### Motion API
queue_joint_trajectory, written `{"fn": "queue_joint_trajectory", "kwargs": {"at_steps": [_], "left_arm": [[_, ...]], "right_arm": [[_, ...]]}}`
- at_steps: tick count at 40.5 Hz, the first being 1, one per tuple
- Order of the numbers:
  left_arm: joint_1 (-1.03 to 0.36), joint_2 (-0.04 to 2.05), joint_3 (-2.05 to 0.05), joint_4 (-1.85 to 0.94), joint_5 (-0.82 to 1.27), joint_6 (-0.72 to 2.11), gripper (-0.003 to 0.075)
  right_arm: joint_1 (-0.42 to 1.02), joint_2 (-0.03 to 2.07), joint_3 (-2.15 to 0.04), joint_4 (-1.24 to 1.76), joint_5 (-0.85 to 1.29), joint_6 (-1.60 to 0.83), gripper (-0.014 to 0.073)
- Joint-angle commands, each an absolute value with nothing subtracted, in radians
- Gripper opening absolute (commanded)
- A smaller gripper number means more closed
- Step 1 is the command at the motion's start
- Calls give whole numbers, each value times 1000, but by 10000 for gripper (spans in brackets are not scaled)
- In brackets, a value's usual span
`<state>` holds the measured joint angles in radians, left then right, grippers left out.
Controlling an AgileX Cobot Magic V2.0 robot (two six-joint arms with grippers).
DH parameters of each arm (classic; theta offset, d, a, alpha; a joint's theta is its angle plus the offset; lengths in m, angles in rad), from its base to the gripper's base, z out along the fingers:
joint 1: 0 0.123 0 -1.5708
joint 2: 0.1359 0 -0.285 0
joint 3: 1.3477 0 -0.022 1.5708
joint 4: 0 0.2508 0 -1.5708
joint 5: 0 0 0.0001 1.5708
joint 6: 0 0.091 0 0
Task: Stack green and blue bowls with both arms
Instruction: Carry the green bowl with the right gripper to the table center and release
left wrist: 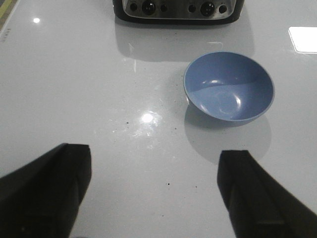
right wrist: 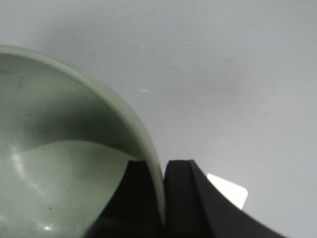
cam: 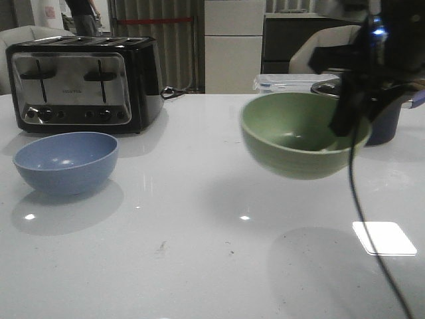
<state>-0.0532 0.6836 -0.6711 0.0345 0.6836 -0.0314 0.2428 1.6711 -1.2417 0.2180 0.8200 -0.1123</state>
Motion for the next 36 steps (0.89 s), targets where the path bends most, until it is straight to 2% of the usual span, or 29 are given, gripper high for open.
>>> {"fn": "queue_joint_trajectory", "kwargs": {"at_steps": [1,11,19,25,32,36], "left_arm": [[-58,689,-704,34,616,-31,580],[-58,689,-704,32,616,-31,580],[-58,689,-704,32,616,-31,580],[-58,689,-704,32,616,-31,580],[-58,689,-704,32,616,-31,580],[-58,689,-704,32,616,-31,581]], "right_arm": [[334,1651,-1271,250,778,-123,83],[482,1753,-1271,290,702,-123,84],[488,1816,-1271,290,692,-123,134],[488,1826,-1271,287,691,-123,246],[488,1811,-1272,283,692,-123,466],[488,1765,-1271,273,695,-126,482]]}}
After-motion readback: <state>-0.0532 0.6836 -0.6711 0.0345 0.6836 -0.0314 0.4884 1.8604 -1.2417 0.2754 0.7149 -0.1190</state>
